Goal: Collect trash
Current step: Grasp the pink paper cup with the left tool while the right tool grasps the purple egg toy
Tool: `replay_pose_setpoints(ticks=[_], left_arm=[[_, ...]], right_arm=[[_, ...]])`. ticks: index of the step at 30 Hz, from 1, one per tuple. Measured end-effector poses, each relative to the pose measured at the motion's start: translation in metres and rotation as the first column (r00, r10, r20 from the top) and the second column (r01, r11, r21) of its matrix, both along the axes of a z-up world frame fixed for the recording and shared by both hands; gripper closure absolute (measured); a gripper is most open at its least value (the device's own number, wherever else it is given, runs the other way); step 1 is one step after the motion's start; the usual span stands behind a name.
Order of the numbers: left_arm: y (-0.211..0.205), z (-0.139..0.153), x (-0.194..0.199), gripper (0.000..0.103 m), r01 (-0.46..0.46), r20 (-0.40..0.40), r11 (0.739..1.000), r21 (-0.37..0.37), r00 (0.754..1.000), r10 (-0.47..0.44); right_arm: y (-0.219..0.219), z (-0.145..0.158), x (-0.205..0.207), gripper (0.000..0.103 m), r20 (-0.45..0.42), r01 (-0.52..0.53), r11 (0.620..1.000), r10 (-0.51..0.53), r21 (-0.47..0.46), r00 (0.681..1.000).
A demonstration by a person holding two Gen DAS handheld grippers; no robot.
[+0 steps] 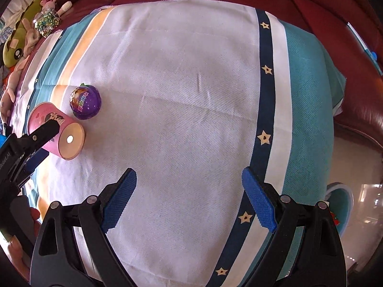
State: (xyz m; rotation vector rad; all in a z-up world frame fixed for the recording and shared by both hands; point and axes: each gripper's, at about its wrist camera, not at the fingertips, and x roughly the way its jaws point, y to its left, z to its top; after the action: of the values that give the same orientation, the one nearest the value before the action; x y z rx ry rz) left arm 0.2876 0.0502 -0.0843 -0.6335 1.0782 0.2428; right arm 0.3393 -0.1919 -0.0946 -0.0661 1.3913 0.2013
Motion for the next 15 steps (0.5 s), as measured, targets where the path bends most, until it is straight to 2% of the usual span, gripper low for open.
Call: replay_pose_setpoints(ticks=[5, 9, 10, 11, 15], left_arm=[[0.007, -0.005, 0.002, 0.006, 0.014, 0.011, 0.999, 0.037, 1.0, -0.014], [0.018, -0.001, -0.009, 0.008, 0.06, 0.016, 0.992, 0.111, 0.998, -0.062], [0.022, -0.001, -0.011, 0.016, 0.073, 0.016, 0.99, 0.117, 0.997, -0.075], [0.026, -0.001, -0.014, 0.02, 0.091, 0.01, 0.988, 0.122, 0.996, -0.093], [0.039, -0.01, -0.022, 0.02, 0.139, -0.047, 0.981, 0.132, 0.99, -0.134]], right_arm=[[0.003, -0.004, 0.007, 0.017, 0.007, -0.014, 1.0, 0.014, -0.018, 1.0], [0.011, 0.0, 0.01, 0.017, 0.019, -0.018, 1.0, 0.019, -0.008, 1.0], [0.016, 0.0, 0.013, 0.017, 0.022, -0.019, 1.0, 0.019, -0.007, 1.0], [0.02, 0.001, 0.014, 0.017, 0.025, -0.02, 1.0, 0.02, -0.006, 0.999], [0.038, 0.002, 0.017, 0.017, 0.026, -0.027, 1.0, 0.027, 0.004, 0.999]])
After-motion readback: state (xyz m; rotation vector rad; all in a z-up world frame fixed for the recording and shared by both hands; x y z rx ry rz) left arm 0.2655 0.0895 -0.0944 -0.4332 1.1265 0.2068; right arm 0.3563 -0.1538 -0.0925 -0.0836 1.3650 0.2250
